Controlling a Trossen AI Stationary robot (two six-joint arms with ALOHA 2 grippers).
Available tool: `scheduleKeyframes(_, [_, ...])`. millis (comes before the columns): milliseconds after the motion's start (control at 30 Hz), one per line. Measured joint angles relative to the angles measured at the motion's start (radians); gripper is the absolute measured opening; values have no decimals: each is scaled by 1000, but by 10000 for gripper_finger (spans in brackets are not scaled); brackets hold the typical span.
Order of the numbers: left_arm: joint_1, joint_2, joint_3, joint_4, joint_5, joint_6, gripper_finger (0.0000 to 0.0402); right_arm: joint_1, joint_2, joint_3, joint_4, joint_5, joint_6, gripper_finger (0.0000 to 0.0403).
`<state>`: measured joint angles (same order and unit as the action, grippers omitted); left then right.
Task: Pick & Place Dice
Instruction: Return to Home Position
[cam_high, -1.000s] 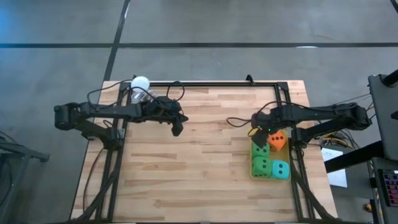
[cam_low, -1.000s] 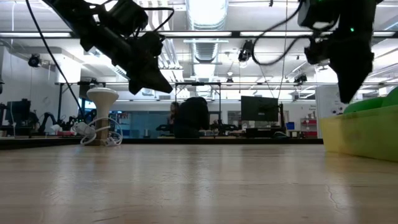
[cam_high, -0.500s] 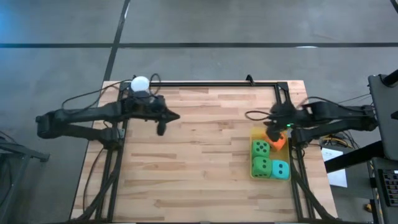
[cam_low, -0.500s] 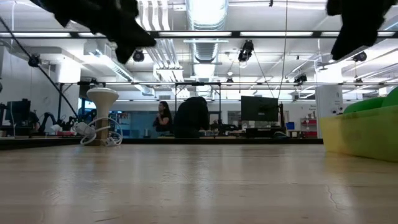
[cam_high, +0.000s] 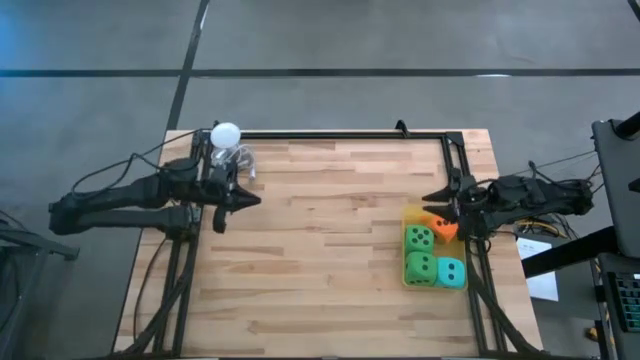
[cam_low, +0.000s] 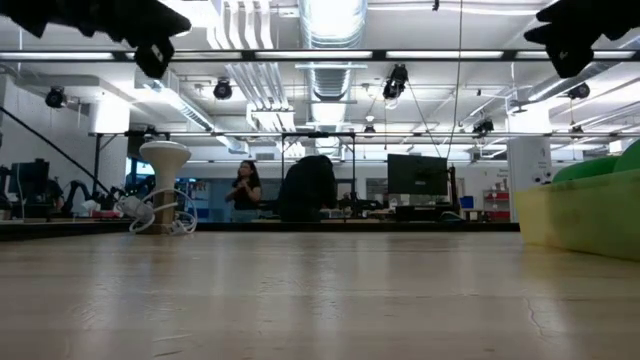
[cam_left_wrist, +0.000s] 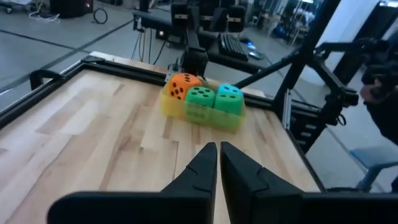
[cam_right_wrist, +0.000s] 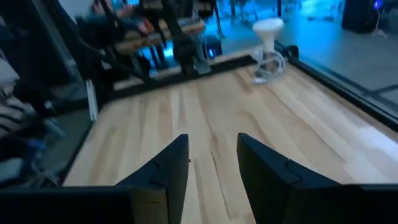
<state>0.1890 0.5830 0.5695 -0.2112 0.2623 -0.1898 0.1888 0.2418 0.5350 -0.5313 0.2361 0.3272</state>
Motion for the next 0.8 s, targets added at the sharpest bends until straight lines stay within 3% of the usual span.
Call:
scheduleKeyframes(433, [10, 17, -260, 344, -7, -27, 25, -11, -41, -76, 116, 0, -177, 122])
scheduleKeyframes(667, [58, 36, -282, 364, -7, -51, 26, -45, -60, -85, 135, -12, -174, 110])
scheduleKeyframes(800, [63, 64, -282, 379, -7, -49, 26, -56, -75, -133, 248, -66, -197, 102])
